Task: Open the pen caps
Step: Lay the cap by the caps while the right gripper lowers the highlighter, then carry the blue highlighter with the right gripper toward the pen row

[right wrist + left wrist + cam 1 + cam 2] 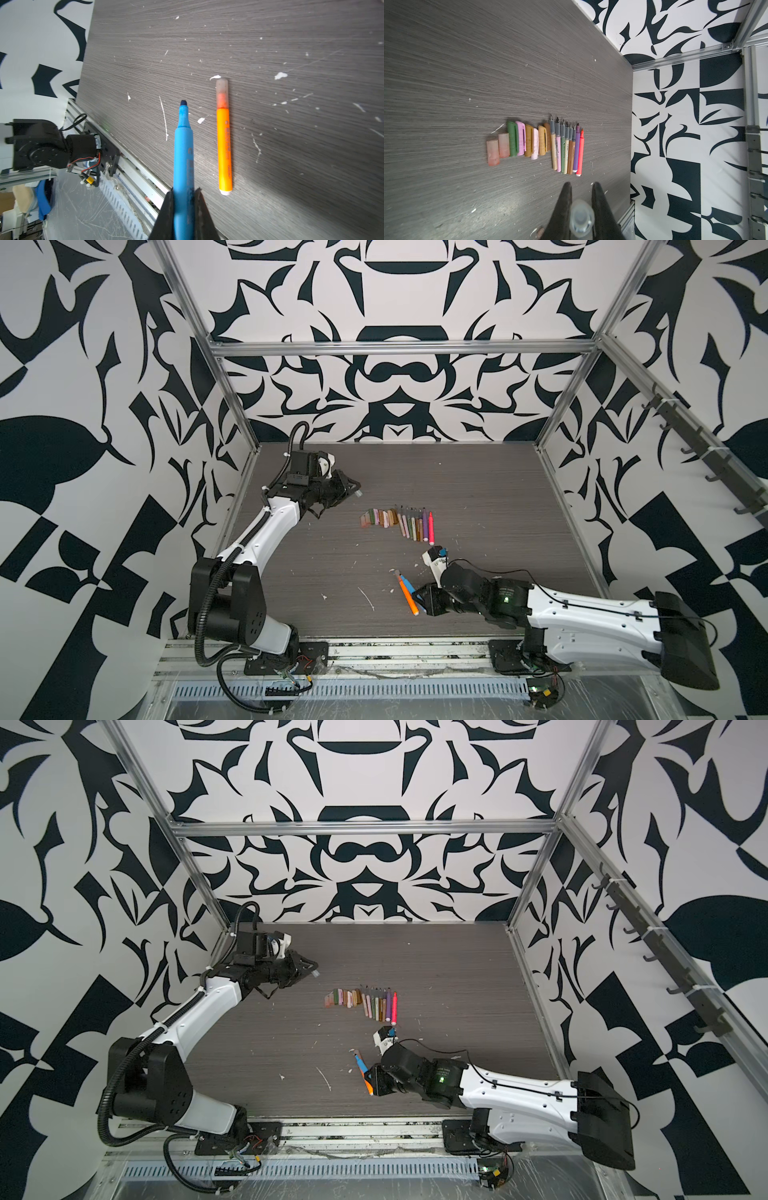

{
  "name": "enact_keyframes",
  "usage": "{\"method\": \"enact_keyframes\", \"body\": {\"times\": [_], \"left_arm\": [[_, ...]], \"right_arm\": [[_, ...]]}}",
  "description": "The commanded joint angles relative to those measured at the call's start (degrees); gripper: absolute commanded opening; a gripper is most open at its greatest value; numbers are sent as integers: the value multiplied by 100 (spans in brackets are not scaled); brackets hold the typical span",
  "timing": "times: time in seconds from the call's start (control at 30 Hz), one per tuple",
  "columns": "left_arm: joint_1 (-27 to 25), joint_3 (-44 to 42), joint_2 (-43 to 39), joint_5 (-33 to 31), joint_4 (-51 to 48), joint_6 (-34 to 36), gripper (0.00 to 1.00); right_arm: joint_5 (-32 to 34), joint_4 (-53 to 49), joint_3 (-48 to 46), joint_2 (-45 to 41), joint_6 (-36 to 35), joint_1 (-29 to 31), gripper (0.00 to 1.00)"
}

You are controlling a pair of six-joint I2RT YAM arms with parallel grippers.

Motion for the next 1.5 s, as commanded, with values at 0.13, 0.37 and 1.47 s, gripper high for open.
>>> {"method": "enact_keyframes", "body": {"times": [0.13,0.37,1.47], "left_arm": [[-5,-291,443,-203,-219,444,0],[-7,-264,1139,-704,-520,828,0],[-16,541,2693,-681,-711,1110,27]], "right_arm": [[391,-373,323,-109,-169,-55,0],[717,-761,301,-408,-211,-170,0],[658,-979,-95,-1001,-173,-721,0]]}}
